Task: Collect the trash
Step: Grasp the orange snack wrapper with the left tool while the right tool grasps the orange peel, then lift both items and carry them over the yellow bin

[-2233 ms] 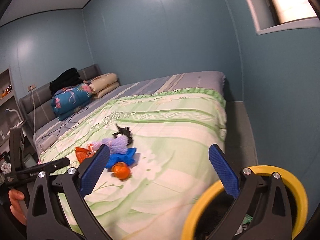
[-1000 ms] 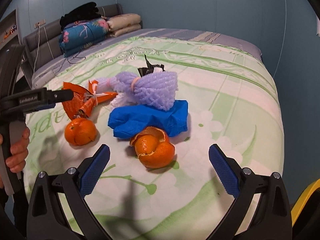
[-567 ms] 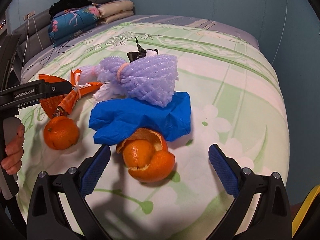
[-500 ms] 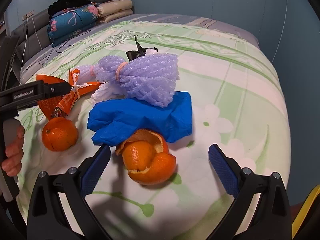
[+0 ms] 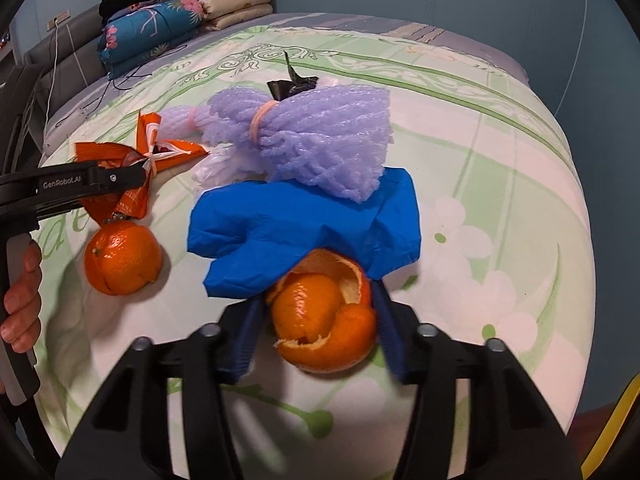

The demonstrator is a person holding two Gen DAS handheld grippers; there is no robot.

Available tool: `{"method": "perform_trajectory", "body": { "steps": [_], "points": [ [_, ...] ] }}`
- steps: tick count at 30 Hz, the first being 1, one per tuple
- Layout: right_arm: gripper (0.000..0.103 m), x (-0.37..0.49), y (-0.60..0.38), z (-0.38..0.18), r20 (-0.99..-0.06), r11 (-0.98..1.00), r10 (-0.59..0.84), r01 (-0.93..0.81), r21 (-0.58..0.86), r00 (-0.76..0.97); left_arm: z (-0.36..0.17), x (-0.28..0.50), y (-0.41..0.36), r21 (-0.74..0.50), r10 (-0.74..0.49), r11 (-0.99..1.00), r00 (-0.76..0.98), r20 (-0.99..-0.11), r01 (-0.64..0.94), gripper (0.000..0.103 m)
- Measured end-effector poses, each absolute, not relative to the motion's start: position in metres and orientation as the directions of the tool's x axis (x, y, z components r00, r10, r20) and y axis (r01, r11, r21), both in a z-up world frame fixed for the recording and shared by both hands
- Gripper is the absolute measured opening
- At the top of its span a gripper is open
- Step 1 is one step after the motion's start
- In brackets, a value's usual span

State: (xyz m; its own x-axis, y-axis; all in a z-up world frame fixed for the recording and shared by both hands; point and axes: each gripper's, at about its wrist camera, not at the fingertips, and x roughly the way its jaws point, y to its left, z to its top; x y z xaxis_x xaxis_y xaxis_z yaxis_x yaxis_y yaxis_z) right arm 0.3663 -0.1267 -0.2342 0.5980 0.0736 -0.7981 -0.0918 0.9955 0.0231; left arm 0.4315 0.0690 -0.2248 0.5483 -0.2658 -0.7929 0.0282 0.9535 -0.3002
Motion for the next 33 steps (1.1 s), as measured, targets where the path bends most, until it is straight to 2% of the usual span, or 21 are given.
{"method": "perform_trajectory", "body": {
  "steps": [6,12,33],
  "points": [
    [0.039,0.358,-0.131,-0.230,-0.796,0.994,0.101,-0.098,0.053,0.597,-0.216,0.421,0.079,-0.318,-0.266,0.948,0.560,-0.784,0.004,0.031],
    [0.039,0.343,-0.138,-0.223,-0.797,0.987,0.163,-0.104,0.125,0.581,-0.199,0.399,0.087,-0.323,-0.266,0.946,0.589,-0.763,0.008,0.031],
    [0.038,0.261,-0.160,-0.148,-0.685,0.972,0.233,-0.164,0.166,0.691,-0.154,0.304,0.093,-0.296,-0.255,0.954,0.671,-0.697,0.054,0.031]
  ]
}}
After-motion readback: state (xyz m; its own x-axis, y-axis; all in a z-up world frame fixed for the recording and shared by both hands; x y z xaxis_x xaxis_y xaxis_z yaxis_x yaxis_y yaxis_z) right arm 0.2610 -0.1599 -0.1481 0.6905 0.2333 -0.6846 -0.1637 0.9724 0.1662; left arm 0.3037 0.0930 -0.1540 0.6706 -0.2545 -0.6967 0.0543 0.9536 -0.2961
